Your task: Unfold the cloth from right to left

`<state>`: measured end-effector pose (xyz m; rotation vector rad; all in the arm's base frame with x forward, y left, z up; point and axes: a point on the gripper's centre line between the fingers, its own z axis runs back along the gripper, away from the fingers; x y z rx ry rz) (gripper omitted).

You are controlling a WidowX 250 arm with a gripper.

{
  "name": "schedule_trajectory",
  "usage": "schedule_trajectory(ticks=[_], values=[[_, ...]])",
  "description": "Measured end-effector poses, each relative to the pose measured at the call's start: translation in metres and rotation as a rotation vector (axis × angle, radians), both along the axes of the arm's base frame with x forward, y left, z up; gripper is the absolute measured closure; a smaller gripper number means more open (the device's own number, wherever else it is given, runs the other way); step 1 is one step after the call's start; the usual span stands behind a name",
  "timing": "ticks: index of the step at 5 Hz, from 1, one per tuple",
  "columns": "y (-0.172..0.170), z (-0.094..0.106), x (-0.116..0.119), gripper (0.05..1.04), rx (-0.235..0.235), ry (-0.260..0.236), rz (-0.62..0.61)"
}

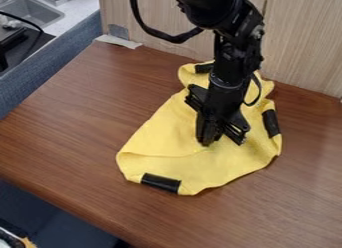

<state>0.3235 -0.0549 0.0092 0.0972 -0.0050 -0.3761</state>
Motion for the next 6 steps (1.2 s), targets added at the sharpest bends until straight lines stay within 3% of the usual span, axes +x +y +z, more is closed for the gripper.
schedule_trajectory(ticks=[1,3,5,6], values=[[0.005,0.0,0.001,1.028,-0.004,0.002,0.015],[0.025,0.036,0.009,1.029,-0.007,-0.084,0.084],[0.082,0.076,0.008,1.029,-0.015,-0.17,0.241],[0.116,0.077,0.001,1.029,-0.008,-0.168,0.335]])
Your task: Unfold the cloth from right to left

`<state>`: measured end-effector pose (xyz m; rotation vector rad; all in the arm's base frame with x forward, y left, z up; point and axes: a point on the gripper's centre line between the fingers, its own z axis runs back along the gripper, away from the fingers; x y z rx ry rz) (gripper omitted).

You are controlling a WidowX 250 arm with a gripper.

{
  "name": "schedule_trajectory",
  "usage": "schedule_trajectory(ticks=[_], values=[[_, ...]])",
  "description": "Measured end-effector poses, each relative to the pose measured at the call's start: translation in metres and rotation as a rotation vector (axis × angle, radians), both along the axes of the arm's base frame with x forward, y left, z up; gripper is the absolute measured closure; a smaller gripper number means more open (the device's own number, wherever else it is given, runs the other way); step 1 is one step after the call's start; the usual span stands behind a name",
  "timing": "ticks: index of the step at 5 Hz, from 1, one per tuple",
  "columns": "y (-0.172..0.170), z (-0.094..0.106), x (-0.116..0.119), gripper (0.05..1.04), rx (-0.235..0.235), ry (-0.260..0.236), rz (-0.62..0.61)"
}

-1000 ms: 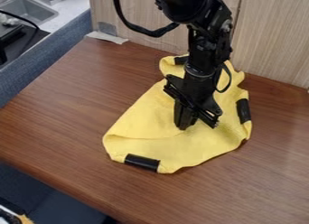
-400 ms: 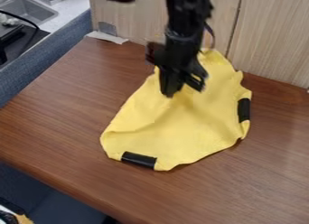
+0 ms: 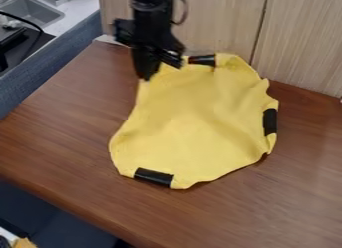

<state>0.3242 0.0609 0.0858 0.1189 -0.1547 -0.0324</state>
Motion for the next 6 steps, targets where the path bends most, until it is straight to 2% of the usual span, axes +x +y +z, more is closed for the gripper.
schedule_trajectory(ticks=[1,2,3,4,5,6], values=[[0.033,-0.004,-0.012,1.029,-0.007,0.011,0.124],[0.059,-0.022,-0.021,1.029,-0.007,0.056,0.206],[0.081,-0.048,-0.03,1.029,-0.004,0.108,0.28],[0.088,-0.073,-0.04,1.007,-0.021,0.155,0.346],[0.09,-0.073,-0.046,0.861,0.022,0.191,0.388],[0.086,-0.072,-0.043,0.608,0.059,0.198,0.352]])
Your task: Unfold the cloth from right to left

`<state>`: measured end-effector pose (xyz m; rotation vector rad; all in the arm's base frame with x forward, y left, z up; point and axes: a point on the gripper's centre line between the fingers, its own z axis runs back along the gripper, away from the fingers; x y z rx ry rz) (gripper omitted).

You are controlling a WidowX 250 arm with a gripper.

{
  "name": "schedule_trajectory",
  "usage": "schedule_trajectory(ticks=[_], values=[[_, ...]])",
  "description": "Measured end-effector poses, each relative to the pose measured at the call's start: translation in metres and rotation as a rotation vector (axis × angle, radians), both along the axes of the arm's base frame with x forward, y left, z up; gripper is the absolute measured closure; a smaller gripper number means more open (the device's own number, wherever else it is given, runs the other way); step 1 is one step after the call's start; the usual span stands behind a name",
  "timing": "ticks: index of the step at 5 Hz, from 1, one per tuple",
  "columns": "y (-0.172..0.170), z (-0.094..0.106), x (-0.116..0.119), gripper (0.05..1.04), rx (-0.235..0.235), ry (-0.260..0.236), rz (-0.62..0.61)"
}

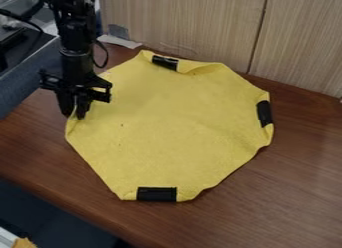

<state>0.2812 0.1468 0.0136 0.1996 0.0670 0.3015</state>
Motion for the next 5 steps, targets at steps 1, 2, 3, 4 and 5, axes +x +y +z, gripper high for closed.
schedule_trajectory(ticks=[1,2,3,4,5], values=[[-0.001,0.006,0.0,0.302,0.03,-0.006,-0.019],[-0.001,0.008,-0.002,0.083,0.033,-0.005,-0.027],[-0.001,0.025,-0.003,0.077,0.053,-0.038,-0.041],[-0.004,0.068,-0.005,0.083,0.14,-0.104,-0.052],[-0.01,0.095,-0.009,0.083,0.165,-0.144,-0.051]])
